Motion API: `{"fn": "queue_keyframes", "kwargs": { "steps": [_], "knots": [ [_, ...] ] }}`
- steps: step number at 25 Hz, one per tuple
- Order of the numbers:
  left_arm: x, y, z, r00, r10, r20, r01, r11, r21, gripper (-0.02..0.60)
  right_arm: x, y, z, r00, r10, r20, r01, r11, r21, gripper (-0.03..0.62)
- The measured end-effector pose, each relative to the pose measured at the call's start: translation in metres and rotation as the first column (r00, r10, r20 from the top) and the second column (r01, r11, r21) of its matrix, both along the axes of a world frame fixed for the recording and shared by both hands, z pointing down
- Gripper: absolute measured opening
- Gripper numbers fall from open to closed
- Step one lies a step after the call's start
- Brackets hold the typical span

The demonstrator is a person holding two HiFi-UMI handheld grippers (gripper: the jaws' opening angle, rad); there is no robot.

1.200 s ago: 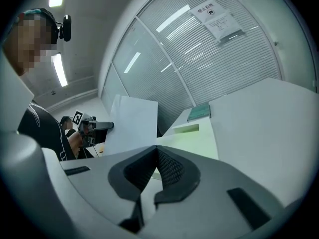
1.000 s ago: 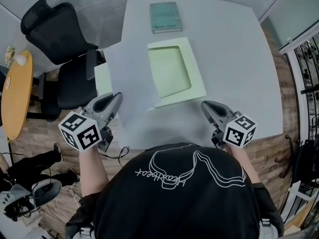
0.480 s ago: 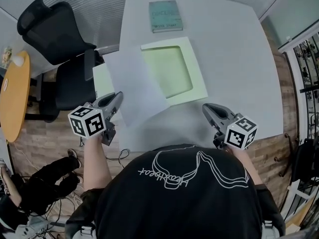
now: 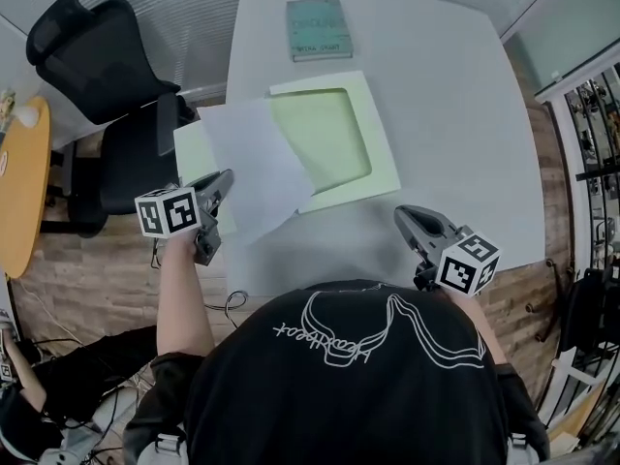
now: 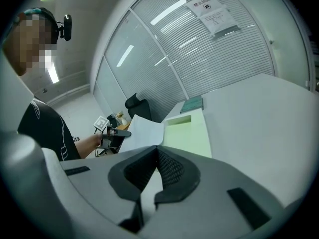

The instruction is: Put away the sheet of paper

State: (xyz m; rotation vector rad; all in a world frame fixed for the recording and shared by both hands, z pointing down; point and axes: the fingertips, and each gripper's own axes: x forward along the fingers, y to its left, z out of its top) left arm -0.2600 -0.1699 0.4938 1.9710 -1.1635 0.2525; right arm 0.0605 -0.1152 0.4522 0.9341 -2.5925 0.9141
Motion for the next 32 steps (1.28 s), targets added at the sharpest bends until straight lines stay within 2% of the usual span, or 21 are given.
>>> {"fn": "queue_keyframes", "kwargs": {
  "steps": [11, 24, 32],
  "knots": [
    [0.001, -0.019, 0.039, 0.999, 0.046, -0.012, -0.047, 0.994, -0.1, 0.011, 0.002, 0.002, 0.008, 1.0, 0.017, -0.008, -0.017, 1.0, -0.024, 0.009],
    [0.009, -0.033, 0.061, 1.0, -0.029, -0.004, 0.028, 0.993, -0.115, 0.011, 0.004, -0.002, 0.021, 1.0, 0.016, -0.017, -0.017, 0.999, -0.048, 0.01],
    [0.035, -0.053, 0.056, 0.996, -0.065, -0.06, 0.058, 0.992, -0.111, 0.011, -0.001, -0.003, 0.028, 1.0, -0.003, 0.002, 0.003, 0.998, -0.069, 0.009]
  ]
}}
